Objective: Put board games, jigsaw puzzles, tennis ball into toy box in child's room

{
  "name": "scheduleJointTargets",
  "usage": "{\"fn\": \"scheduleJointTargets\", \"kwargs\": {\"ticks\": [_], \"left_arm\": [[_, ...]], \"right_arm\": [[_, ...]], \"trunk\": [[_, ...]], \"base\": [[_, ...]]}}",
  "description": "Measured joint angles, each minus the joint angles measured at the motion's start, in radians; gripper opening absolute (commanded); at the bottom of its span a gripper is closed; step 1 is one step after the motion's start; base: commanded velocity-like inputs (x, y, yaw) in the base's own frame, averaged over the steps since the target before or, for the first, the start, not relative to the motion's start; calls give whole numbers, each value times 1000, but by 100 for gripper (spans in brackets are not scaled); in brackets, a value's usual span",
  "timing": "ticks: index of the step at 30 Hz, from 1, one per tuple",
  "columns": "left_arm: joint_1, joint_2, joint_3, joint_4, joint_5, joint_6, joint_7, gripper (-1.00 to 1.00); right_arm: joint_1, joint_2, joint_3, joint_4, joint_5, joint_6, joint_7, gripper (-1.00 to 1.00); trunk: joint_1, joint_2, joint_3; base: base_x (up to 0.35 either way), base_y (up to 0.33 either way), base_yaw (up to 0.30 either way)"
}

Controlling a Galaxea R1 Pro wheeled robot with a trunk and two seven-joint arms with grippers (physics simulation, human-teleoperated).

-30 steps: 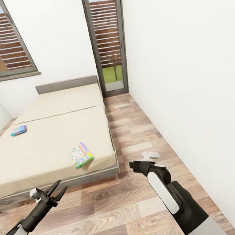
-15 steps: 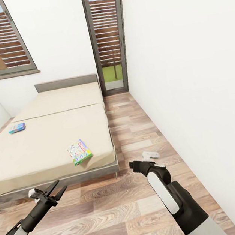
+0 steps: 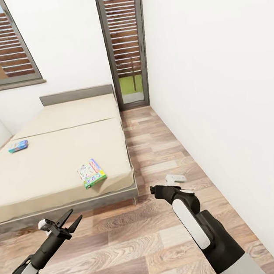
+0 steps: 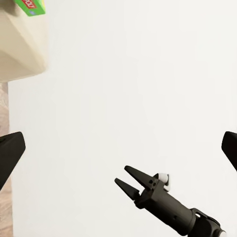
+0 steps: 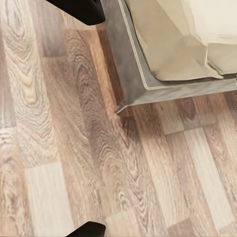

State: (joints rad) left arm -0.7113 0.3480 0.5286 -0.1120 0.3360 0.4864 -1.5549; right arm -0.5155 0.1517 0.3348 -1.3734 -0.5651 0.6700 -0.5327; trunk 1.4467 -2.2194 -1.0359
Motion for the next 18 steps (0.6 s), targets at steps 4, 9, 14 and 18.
{"fn": "scheduleJointTargets", "kwargs": {"ticks": [4, 9, 14, 18], "left_arm": [[0, -2, -1, 1, 0, -1, -1, 100], [0, -1, -1, 1, 0, -1, -3, 100], [0, 0, -1, 1, 1, -1, -5, 100], [0, 0, 0, 1, 0, -2, -6, 100]], "right_arm": [[0, 0, 0, -4, 0, 2, 0, 100], [1, 0, 0, -6, 0, 2, 0, 100], [1, 0, 0, -6, 0, 2, 0, 100], [1, 0, 0, -6, 0, 2, 0, 100]], "trunk": [[15, -28, -13], [35, -63, -28], [54, -98, -44], [69, -126, -56]], "base": [[0, 0, 0], [0, 0, 0], [0, 0, 0], [0, 0, 0]]}}
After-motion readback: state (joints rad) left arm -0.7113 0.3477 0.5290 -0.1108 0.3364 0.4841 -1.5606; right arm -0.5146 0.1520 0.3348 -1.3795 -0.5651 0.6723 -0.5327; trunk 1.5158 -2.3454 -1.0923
